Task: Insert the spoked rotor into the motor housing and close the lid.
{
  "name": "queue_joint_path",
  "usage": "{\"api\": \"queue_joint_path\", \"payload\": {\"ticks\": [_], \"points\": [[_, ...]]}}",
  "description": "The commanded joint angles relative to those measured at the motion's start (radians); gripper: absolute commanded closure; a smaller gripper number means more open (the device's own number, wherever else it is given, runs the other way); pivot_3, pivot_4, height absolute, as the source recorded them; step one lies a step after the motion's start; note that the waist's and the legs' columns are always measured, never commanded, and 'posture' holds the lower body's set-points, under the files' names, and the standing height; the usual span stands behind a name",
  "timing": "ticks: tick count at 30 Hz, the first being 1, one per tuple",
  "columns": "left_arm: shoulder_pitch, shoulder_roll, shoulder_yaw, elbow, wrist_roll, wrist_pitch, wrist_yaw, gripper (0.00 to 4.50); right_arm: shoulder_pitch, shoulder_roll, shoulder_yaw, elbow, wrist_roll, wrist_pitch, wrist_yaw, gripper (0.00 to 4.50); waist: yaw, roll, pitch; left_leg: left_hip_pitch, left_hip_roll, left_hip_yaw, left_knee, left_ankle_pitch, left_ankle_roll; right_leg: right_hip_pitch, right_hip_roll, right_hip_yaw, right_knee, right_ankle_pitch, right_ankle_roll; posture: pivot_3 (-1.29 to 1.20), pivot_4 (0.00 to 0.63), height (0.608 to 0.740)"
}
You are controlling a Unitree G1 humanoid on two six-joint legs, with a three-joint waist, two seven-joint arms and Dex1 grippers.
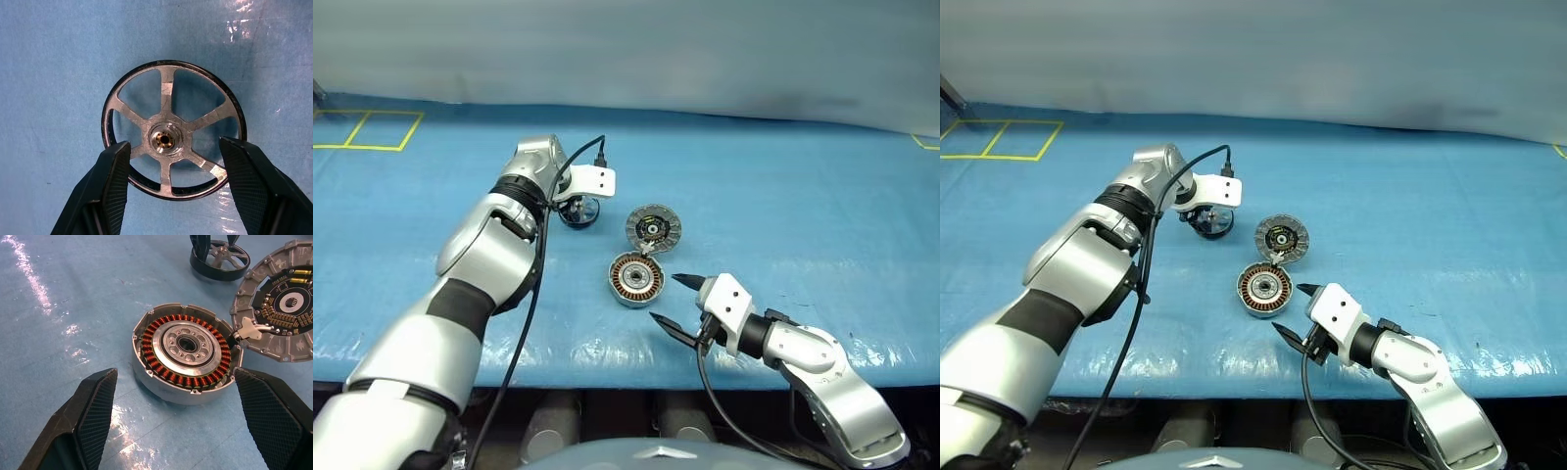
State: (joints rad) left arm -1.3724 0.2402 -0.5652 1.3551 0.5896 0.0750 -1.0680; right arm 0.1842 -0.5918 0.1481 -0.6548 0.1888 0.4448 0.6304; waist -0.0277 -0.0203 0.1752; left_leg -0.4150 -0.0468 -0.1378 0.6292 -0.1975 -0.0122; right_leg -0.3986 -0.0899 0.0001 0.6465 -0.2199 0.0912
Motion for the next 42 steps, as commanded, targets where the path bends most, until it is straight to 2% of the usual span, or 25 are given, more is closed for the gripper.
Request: {"api": "queue_joint_path", "payload": {"ticks": [1, 3, 7, 14, 17, 20, 29, 32, 34, 42], "points": [[0.002, 0.002, -0.009, -0.004, 0.019, -0.014, 0.011, 1.56, 0.000, 0.002, -0.006, -0.044, 0.001, -0.010, -0.009, 0.49, 0.000, 0.000, 0.000, 0.000, 0.000, 0.000, 0.000, 0.000, 0.000, 0.000, 0.000, 0.000, 0.000, 0.000, 0.000, 0.00, 0.150, 0.740], [0.008, 0.004, -0.012, -0.004, 0.022, -0.017, 0.004, 1.94, -0.001, 0.003, -0.007, -0.045, -0.001, -0.012, -0.014, 0.49, 0.000, 0.000, 0.000, 0.000, 0.000, 0.000, 0.000, 0.000, 0.000, 0.000, 0.000, 0.000, 0.000, 0.000, 0.000, 0.00, 0.150, 0.740], [0.015, 0.005, -0.010, -0.006, 0.031, -0.024, 0.015, 3.15, -0.004, 0.006, -0.007, -0.046, -0.001, -0.013, -0.018, 0.49, 0.000, 0.001, 0.000, 0.001, 0.000, 0.000, 0.000, 0.000, 0.000, 0.002, 0.000, 0.000, 0.000, 0.000, 0.000, 0.00, 0.150, 0.740], [0.013, 0.019, 0.032, -0.015, -0.001, -0.047, 0.027, 3.18, -0.018, 0.009, -0.008, -0.032, 0.000, -0.013, -0.024, 0.49, 0.000, 0.000, 0.000, 0.002, 0.000, 0.000, 0.002, 0.000, 0.000, 0.002, 0.000, 0.000, 0.003, 0.000, 0.000, 0.00, 0.150, 0.740], [0.019, 0.045, 0.069, -0.024, -0.035, -0.081, 0.010, 3.18, -0.025, 0.014, -0.026, -0.021, 0.005, -0.012, -0.032, 0.49, -0.001, 0.000, 0.000, 0.002, 0.000, 0.000, 0.002, 0.000, 0.000, 0.001, 0.000, 0.000, 0.003, 0.000, 0.000, 0.00, 0.150, 0.740], [0.057, 0.111, 0.115, -0.040, -0.081, -0.139, -0.019, 3.18, -0.013, 0.024, -0.061, -0.003, 0.013, -0.008, -0.049, 0.49, -0.005, 0.000, 0.000, 0.002, 0.000, 0.000, 0.002, 0.000, 0.000, 0.001, 0.000, 0.000, 0.003, 0.000, 0.000, 0.00, 0.150, 0.740], [0.192, 0.280, 0.250, -0.109, -0.231, -0.200, -0.189, 3.18, 0.031, 0.064, -0.141, 0.032, 0.024, -0.016, -0.096, 0.49, -0.009, 0.001, 0.000, 0.003, 0.000, 0.001, 0.002, 0.000, 0.000, 0.001, 0.000, 0.001, 0.004, 0.000, 0.000, 0.00, 0.150, 0.740], [0.222, 0.293, 0.312, -0.145, -0.314, -0.162, -0.287, 3.18, 0.047, 0.070, -0.149, 0.046, 0.045, -0.020, -0.081, 0.49, -0.009, 0.001, -0.001, 0.004, 0.000, 0.001, 0.002, 0.000, 0.000, 0.001, 0.000, 0.001, 0.005, 0.000, -0.001, 0.00, 0.150, 0.740], [0.241, 0.298, 0.315, -0.171, -0.328, -0.156, -0.333, 3.18, 0.053, 0.053, -0.130, 0.055, 0.032, -0.022, -0.062, 0.49, -0.007, 0.001, -0.001, 0.004, 0.000, 0.001, 0.003, 0.000, 0.000, 0.001, 0.000, 0.001, 0.006, 0.000, -0.001, 0.00, 0.150, 0.740], [0.313, 0.292, 0.331, -0.376, -0.427, -0.113, -0.514, 3.18, 0.046, 0.098, -0.093, 0.114, 0.064, -0.077, -0.019, 0.49, -0.007, 0.001, -0.001, 0.003, 0.000, 0.001, 0.007, 0.000, 0.000, 0.001, 0.000, 0.002, 0.011, -0.001, -0.002, 0.00, 0.150, 0.740]]}}
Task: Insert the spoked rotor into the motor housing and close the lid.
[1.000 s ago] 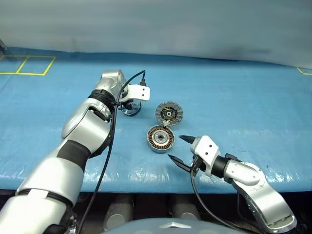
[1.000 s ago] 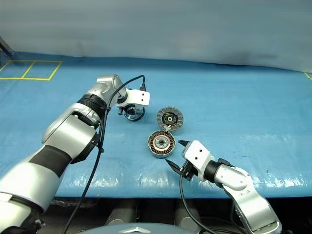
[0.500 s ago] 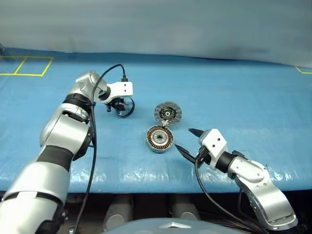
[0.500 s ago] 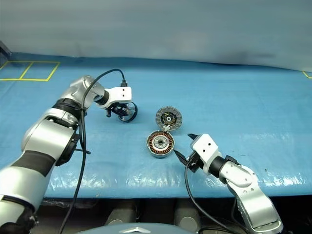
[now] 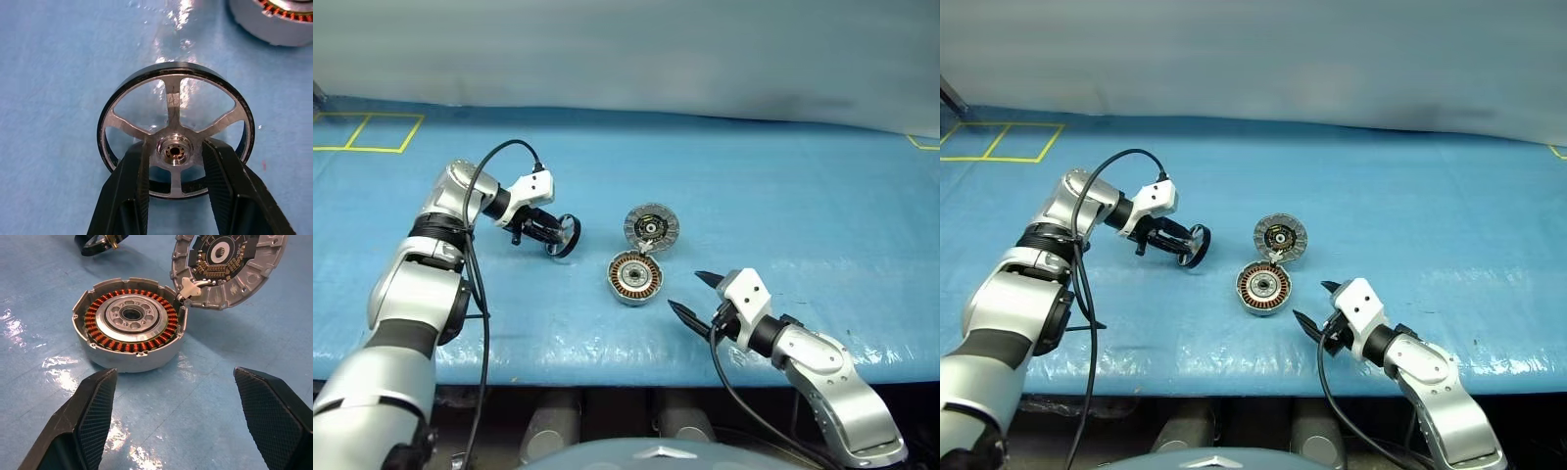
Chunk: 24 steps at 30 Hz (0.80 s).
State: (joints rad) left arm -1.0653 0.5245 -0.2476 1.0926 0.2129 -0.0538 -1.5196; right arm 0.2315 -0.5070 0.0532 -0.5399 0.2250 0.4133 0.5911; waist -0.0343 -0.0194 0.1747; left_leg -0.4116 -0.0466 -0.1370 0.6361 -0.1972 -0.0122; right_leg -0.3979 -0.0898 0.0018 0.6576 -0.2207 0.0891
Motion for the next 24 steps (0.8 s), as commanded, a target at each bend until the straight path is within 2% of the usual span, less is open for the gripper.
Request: {"api": "queue_joint_path", "payload": {"ticks": [1, 8, 14, 19, 24], "points": [[0.018, 0.009, 0.006, -0.158, -0.079, 0.034, -0.080, 3.18, 0.001, 0.021, 0.000, 0.005, 0.039, -0.057, 0.029, 0.49, -0.001, 0.000, 0.000, 0.000, 0.000, 0.000, 0.000, 0.000, 0.000, 0.000, 0.000, 0.000, 0.001, 0.000, 0.000, 0.00, 0.150, 0.740], [0.054, 0.029, -0.083, -0.393, -0.299, 0.163, -0.095, 3.18, 0.005, 0.043, 0.007, 0.050, 0.076, -0.130, 0.082, 0.49, -0.001, 0.000, 0.000, 0.000, 0.001, 0.000, 0.004, 0.000, 0.000, 0.000, 0.001, 0.001, 0.003, -0.001, -0.001, 0.00, 0.150, 0.740], [0.044, 0.029, -0.189, -0.476, -0.431, 0.254, -0.095, 3.18, 0.000, 0.042, 0.039, 0.086, 0.056, -0.158, 0.097, 0.49, -0.001, 0.000, 0.000, 0.000, 0.001, 0.000, 0.005, 0.000, 0.000, 0.000, 0.001, 0.001, 0.004, -0.001, -0.001, 0.00, 0.150, 0.740], [0.028, 0.008, -0.260, -0.463, -0.430, 0.225, -0.095, 3.18, -0.007, 0.048, 0.050, 0.106, 0.047, -0.172, 0.084, 0.49, -0.001, 0.001, 0.000, 0.000, 0.001, 0.000, 0.005, 0.000, 0.000, 0.000, 0.001, 0.002, 0.004, -0.001, -0.001, 0.00, 0.150, 0.740], [0.008, -0.065, -0.250, -0.383, -0.368, 0.179, -0.093, 3.18, -0.006, 0.051, 0.053, 0.110, 0.035, -0.181, 0.070, 0.49, 0.010, 0.001, 0.000, 0.000, 0.001, 0.000, 0.005, 0.000, 0.000, 0.000, 0.001, 0.002, 0.003, -0.001, -0.001, 0.00, 0.150, 0.740]]}}
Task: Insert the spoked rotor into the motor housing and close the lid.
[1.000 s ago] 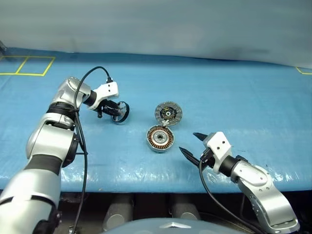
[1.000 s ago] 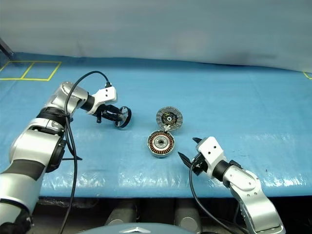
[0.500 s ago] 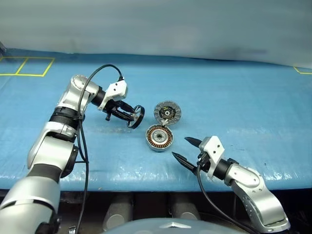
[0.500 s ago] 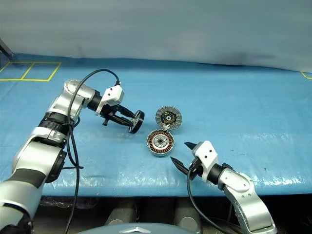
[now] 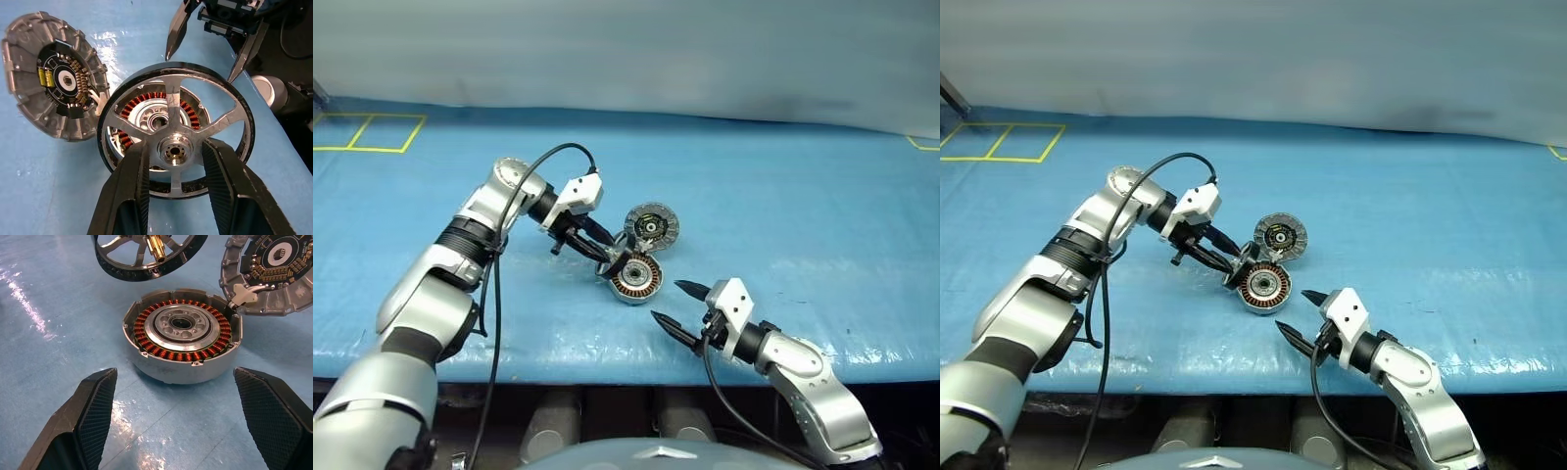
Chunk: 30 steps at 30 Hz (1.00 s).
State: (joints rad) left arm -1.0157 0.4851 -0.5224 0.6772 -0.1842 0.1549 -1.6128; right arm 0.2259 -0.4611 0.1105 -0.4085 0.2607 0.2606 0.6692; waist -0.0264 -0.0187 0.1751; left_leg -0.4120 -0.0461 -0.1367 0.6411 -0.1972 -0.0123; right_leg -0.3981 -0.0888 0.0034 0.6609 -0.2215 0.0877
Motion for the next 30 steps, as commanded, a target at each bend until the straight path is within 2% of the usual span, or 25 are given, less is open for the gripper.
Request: {"api": "queue_joint_path", "payload": {"ticks": [1, 10, 30], "points": [[-0.046, -0.042, 0.035, 0.050, 0.037, -0.029, 0.003, 3.18, 0.001, 0.006, -0.005, -0.022, -0.002, -0.029, -0.010, 0.49, 0.003, 0.000, 0.000, 0.000, 0.000, 0.000, 0.000, 0.000, 0.000, 0.000, 0.000, 0.000, 0.000, 0.000, 0.000, 0.00, 0.150, 0.740], [-0.080, -0.116, 0.063, 0.170, 0.124, -0.083, 0.029, 3.18, 0.006, 0.011, -0.003, -0.016, -0.020, -0.037, -0.034, 0.49, 0.001, 0.000, 0.000, 0.000, 0.000, 0.000, 0.000, 0.000, 0.000, 0.000, 0.000, 0.000, 0.000, 0.000, 0.000, 0.00, 0.150, 0.740], [-0.077, -0.139, 0.056, 0.232, 0.227, -0.164, -0.002, 3.18, 0.005, 0.009, -0.004, -0.016, -0.044, -0.050, -0.062, 0.49, 0.002, 0.000, 0.000, 0.000, 0.000, 0.000, 0.000, 0.000, 0.000, 0.000, 0.000, 0.000, 0.000, 0.000, 0.000, 0.00, 0.150, 0.740]]}}
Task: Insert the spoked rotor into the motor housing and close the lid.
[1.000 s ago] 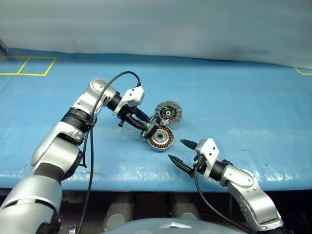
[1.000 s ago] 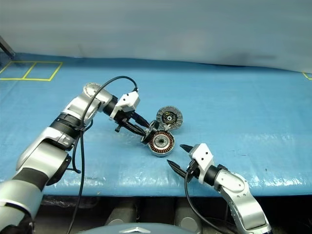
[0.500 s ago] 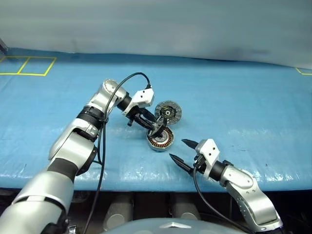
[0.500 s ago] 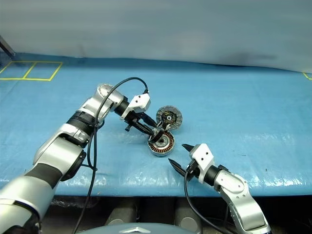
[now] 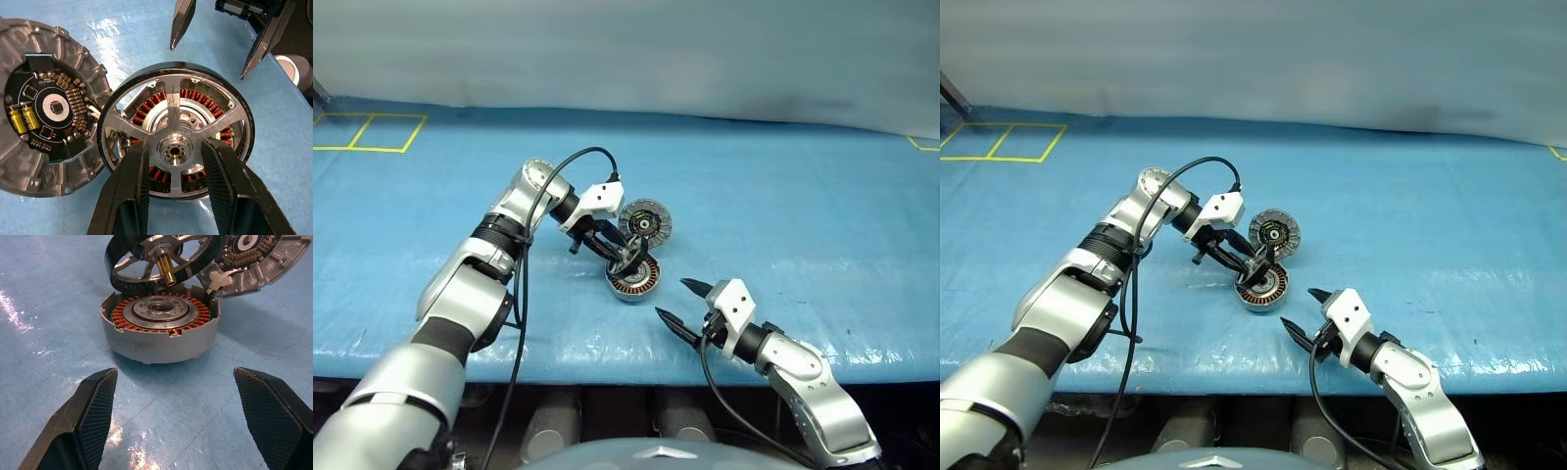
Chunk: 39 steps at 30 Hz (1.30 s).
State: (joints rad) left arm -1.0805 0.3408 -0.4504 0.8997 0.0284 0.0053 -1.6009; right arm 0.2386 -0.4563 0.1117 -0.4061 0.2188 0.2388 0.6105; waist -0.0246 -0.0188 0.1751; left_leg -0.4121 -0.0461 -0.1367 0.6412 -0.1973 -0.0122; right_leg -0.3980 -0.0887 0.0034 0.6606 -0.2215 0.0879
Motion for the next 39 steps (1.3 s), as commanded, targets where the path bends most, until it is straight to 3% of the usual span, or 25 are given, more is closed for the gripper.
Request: {"api": "queue_joint_path", "payload": {"ticks": [1, 24, 28, 39], "points": [[-0.012, 0.005, -0.019, 0.010, 0.017, -0.017, -0.014, 3.18, -0.009, 0.007, -0.005, -0.019, -0.003, -0.030, -0.005, 0.49, 0.000, 0.000, 0.000, 0.000, 0.000, 0.000, 0.000, 0.000, 0.000, 0.000, 0.000, 0.000, 0.000, 0.000, 0.000, 0.00, 0.150, 0.740], [-0.023, -0.005, 0.008, 0.006, 0.024, -0.024, -0.013, 3.18, -0.022, 0.012, -0.001, -0.001, -0.026, -0.050, -0.021, 0.49, 0.001, 0.000, 0.000, 0.000, 0.000, 0.000, -0.001, 0.000, 0.000, 0.000, 0.000, 0.000, 0.000, 0.000, 0.000, 0.00, 0.150, 0.740], [-0.020, -0.012, 0.024, 0.008, 0.037, -0.040, 0.000, 1.97, -0.023, 0.012, -0.001, 0.000, -0.029, -0.050, -0.022, 0.49, 0.001, 0.000, 0.000, 0.000, 0.000, 0.000, -0.001, 0.000, 0.000, -0.001, 0.000, 0.000, -0.001, 0.000, 0.000, 0.00, 0.150, 0.740], [-0.015, -0.022, 0.066, -0.009, 0.010, -0.005, -0.013, 1.97, -0.024, 0.014, -0.002, 0.009, -0.037, -0.053, -0.021, 0.49, 0.001, 0.000, 0.000, 0.000, 0.000, 0.000, -0.002, 0.000, 0.000, -0.001, 0.000, 0.000, -0.001, 0.000, 0.000, 0.00, 0.150, 0.740]]}}
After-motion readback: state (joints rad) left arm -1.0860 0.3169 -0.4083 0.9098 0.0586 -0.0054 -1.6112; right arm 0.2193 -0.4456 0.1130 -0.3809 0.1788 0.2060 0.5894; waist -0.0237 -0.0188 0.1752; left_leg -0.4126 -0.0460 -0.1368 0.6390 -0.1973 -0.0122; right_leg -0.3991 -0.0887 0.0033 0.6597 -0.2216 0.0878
